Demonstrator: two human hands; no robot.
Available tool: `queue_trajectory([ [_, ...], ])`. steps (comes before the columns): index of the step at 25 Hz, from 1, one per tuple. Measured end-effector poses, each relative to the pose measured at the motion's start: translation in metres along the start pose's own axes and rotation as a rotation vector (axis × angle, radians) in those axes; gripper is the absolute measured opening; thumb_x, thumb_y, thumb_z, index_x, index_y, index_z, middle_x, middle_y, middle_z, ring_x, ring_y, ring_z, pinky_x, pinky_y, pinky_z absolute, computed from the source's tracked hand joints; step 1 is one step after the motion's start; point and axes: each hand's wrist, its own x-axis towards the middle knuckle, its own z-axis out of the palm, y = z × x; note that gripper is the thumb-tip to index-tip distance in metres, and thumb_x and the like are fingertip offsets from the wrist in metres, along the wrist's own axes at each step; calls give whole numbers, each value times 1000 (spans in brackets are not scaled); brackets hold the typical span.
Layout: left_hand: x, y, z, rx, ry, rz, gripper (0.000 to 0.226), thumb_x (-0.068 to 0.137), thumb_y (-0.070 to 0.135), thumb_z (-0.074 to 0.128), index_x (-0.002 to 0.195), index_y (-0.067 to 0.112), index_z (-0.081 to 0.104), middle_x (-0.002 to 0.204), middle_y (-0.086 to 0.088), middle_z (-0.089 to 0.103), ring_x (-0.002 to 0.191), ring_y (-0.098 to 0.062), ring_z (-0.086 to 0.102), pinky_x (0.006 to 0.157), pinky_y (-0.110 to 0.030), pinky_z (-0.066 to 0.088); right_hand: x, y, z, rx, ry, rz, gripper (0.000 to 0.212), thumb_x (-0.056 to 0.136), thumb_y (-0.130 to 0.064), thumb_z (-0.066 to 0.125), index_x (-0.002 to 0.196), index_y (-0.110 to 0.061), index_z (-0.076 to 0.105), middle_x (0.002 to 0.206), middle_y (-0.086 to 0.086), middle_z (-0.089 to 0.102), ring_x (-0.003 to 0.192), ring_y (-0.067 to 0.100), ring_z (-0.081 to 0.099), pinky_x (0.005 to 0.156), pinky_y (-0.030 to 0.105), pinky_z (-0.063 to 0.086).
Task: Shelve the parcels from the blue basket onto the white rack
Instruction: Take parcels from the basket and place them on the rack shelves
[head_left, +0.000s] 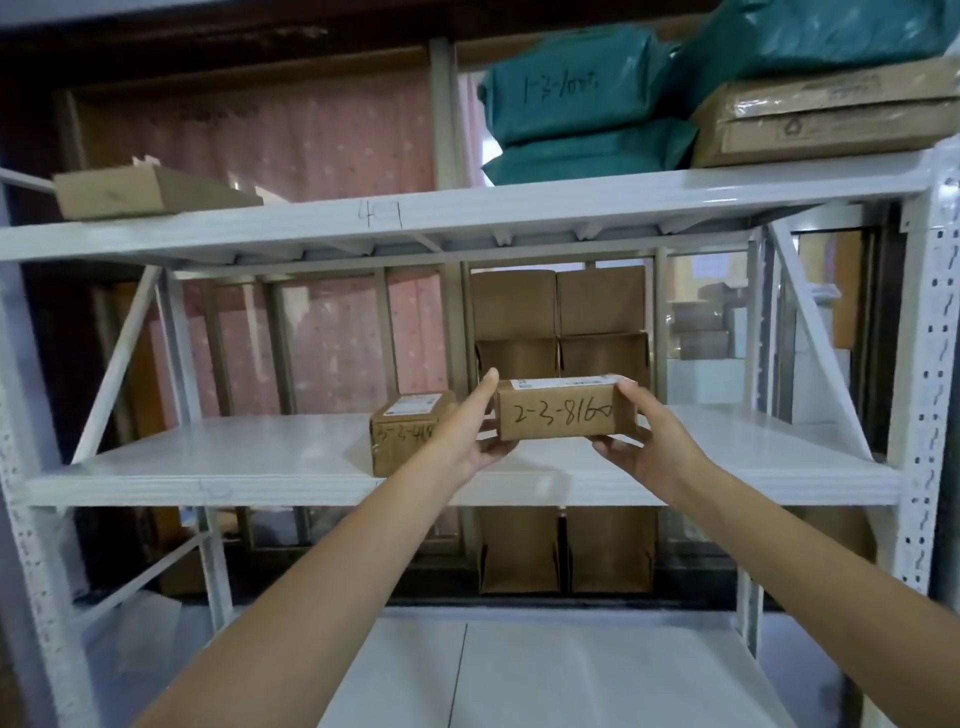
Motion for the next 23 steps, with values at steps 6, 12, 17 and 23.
queue_trajectory([
  [6, -30, 81, -31, 253, -113, 245, 52, 80, 23, 73, 124, 8, 49, 125, -15, 60, 116, -28, 58, 95, -36, 53, 15, -35, 79, -126, -146, -157, 55, 85, -31, 72, 130, -9, 51, 125, 17, 61, 109, 30, 65, 84, 39, 59],
  [12, -10, 169, -83, 405, -24, 489, 52, 77, 20, 75, 124, 12, 54, 124, -8, 64, 107, -21, 65, 94, -33, 53, 30, -76, 175, -370, -138, -412, 55, 83, -23, 75, 131, -10, 52, 120, 5, 66, 95, 11, 70, 77, 25, 60],
  [17, 27, 243, -121, 544, 63, 712, 57, 80, 44, 71, 126, 14, 57, 123, -3, 65, 113, -22, 61, 92, -35, 52, 63, -117, 265, -595, 29, -696, 51, 81, -39, 75, 119, -19, 48, 113, -2, 63, 105, 16, 63, 88, 33, 55],
  [23, 80, 296, -144, 758, 79, 807, 60, 88, 56, 54, 135, 18, 49, 135, -1, 56, 119, -19, 51, 90, -27, 42, 114, -133, 321, -866, 194, -829, 51, 87, -52, 61, 121, -17, 47, 109, -7, 59, 100, 15, 55, 87, 32, 41],
])
